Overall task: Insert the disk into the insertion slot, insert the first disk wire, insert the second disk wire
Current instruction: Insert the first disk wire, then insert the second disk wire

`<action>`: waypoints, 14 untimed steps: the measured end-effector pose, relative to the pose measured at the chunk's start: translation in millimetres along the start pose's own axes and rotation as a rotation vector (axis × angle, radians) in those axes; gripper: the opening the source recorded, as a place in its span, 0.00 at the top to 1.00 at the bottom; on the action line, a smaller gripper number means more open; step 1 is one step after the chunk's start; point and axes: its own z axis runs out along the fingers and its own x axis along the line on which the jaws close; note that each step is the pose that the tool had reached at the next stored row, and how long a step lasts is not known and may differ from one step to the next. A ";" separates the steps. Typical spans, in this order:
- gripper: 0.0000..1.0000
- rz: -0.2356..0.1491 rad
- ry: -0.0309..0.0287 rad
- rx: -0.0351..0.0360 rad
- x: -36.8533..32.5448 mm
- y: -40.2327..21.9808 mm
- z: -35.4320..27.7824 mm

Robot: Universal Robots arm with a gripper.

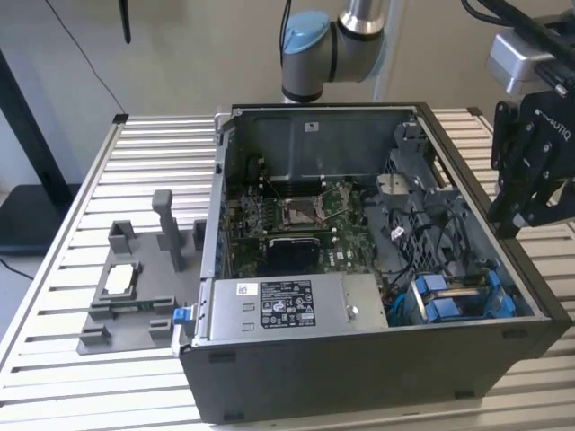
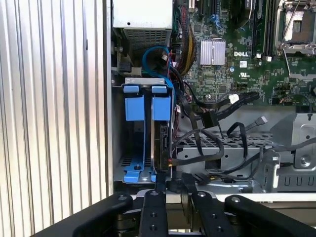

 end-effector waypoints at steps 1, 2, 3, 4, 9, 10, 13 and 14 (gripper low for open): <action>0.73 0.000 -0.0001 0.0000 -0.8 0.0 0.1; 0.73 0.000 -0.0004 0.0000 -2.1 0.1 0.3; 0.73 0.000 -0.0002 0.0000 -3.6 0.2 0.3; 0.73 0.000 -0.0004 0.0000 -5.3 0.5 0.4; 0.73 0.000 -0.0003 0.0000 -13.1 3.2 0.7; 0.73 0.000 -0.0004 0.0000 -14.3 3.8 0.7; 0.73 0.000 -0.0004 0.0000 -17.5 5.9 0.8; 0.73 0.000 -0.0002 0.0000 -18.5 6.8 0.7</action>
